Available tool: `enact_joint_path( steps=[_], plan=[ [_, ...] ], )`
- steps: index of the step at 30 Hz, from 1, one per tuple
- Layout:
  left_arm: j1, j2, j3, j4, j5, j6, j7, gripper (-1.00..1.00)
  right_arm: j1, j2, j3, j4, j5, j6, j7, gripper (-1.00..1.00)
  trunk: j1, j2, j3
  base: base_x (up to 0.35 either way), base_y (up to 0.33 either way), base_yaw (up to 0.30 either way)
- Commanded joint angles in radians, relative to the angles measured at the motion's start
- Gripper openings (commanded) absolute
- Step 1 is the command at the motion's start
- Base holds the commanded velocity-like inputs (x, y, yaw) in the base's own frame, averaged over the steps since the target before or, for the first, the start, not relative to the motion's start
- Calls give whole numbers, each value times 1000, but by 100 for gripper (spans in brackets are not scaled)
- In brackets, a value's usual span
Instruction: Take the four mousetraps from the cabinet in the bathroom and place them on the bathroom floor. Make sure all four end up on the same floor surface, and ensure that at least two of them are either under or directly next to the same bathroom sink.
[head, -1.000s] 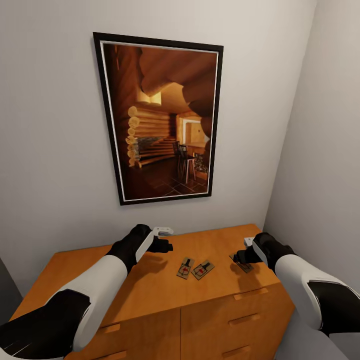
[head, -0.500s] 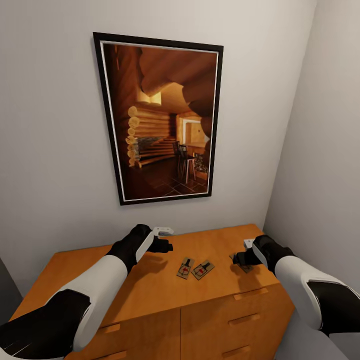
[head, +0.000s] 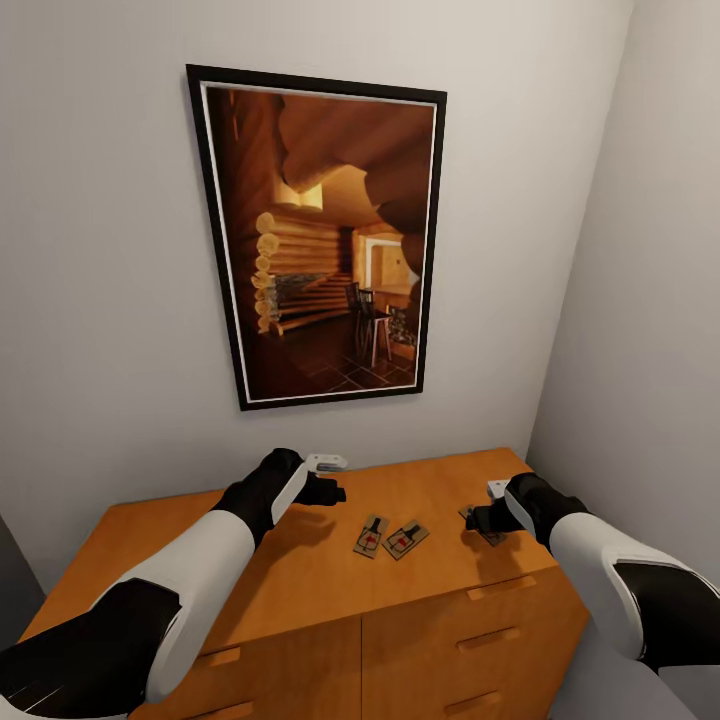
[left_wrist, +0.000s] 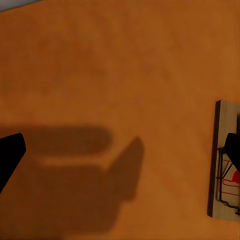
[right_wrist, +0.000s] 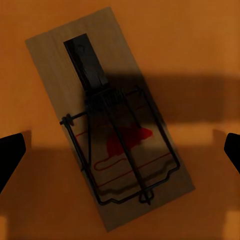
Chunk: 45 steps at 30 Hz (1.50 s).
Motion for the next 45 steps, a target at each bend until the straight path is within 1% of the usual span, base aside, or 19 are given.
enact_joint_path(
  steps=[1, 23, 32, 33, 40, 45],
  plan=[
    [-1, 1, -5, -1, 5, 4, 1, 100, 0, 0, -5, -2, 11, 4, 7, 100, 0, -1, -2, 0, 0, 0],
    [-1, 0, -5, -1, 5, 4, 1, 100, 0, -1, -5, 0, 9, 3, 4, 100, 0, -1, -2, 0, 0, 0],
    [-1, 0, -5, -2, 5, 4, 1, 100, 0, -2, -5, 1, 9, 3, -12, 100, 0, -1, -2, 0, 0, 0],
    [-1, 0, -5, -2, 5, 4, 1, 100, 0, -2, -5, 1, 9, 3, -13, -100, 0, -1, -2, 0, 0, 0],
    [-1, 0, -5, -1, 5, 4, 1, 100, 0, -7, -5, 6, 8, 3, -21, -100, 0, -1, -2, 0, 0, 0],
    [-1, 0, -6, -1, 5, 4, 1, 100, 0, -9, -5, 27, 9, 3, -22, -100, 0, -1, -2, 0, 0, 0]
  ],
)
